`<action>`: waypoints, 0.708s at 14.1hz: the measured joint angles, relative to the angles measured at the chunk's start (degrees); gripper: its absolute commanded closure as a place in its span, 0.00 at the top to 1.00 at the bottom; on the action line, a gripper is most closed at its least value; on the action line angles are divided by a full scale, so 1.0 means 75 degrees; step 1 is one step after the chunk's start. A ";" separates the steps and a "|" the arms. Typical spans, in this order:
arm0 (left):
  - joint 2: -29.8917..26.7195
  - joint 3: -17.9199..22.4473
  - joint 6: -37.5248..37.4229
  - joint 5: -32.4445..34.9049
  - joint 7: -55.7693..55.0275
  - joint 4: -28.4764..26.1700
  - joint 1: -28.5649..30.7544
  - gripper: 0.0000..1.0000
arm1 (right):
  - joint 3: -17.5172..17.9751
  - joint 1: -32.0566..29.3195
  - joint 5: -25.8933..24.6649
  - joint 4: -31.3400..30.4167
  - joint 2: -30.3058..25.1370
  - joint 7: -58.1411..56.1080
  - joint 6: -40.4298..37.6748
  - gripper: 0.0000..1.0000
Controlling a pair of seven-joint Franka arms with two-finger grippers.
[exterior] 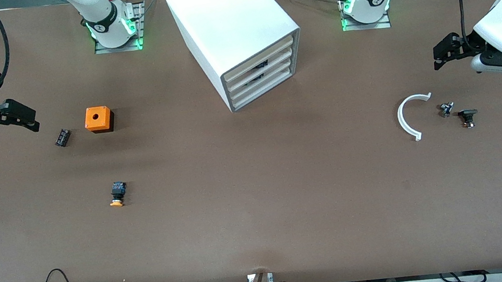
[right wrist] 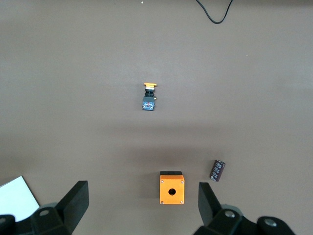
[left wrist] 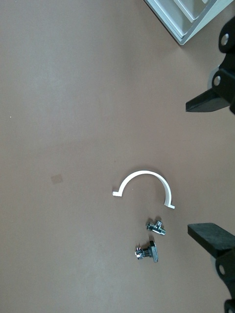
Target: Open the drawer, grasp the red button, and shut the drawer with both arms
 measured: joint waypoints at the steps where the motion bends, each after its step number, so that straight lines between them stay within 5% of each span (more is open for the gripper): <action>1: 0.0000 0.0000 0.0000 0.0000 0.0000 0.0000 0.0000 1.00 | 0.0000 0.0001 0.0000 0.0000 0.0000 0.0000 0.0000 0.99; 10: 0.0000 -0.0025 -0.0200 -0.0036 -0.0025 0.0010 -0.0003 1.00 | 0.0036 0.0118 -0.0297 -0.0002 0.0036 0.0356 -0.0050 0.99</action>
